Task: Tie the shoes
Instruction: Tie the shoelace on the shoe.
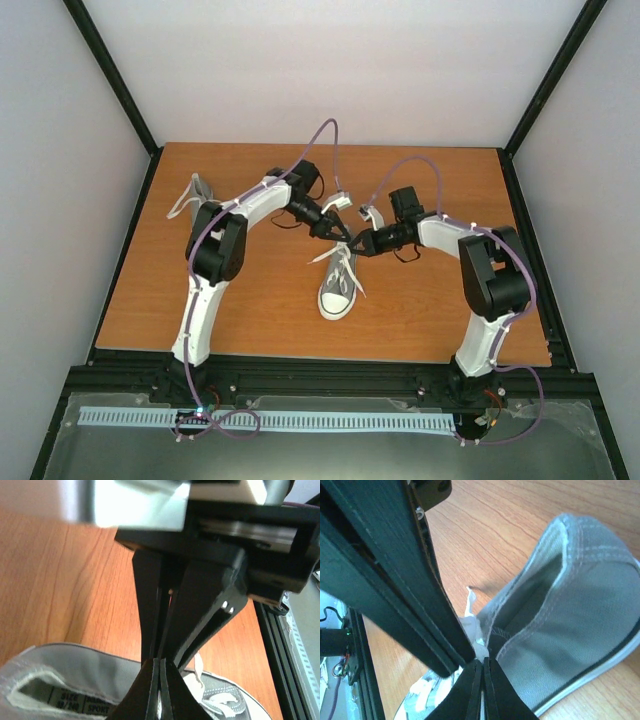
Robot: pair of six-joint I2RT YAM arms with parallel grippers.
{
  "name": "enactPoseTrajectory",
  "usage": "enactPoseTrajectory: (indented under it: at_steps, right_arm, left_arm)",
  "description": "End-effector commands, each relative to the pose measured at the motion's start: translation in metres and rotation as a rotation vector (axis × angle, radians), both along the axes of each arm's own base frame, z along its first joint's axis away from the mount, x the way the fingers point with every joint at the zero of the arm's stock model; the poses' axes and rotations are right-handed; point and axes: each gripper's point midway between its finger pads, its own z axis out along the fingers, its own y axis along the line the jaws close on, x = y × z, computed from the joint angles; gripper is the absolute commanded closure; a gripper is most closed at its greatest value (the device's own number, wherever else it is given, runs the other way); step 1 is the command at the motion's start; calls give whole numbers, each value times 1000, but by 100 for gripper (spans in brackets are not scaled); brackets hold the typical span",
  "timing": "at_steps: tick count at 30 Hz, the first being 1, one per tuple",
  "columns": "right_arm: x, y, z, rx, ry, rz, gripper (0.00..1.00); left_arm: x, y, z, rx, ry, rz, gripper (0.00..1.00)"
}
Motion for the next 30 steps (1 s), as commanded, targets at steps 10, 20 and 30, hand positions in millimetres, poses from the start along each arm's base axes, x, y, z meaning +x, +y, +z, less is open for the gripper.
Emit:
enactPoseTrajectory:
  at_steps: [10,20,30]
  right_arm:
    - [-8,-20,-2,-62,-19,-89,97]
    - [-14,-33,-5,-106,-12,-123,97]
    - [-26,-48,-17,-154,25,-158,97]
  left_arm:
    - [10,28,12,78,42,157,99]
    - [16,44,-3,134,73,233,99]
    - [21,55,-17,172,86,276,99]
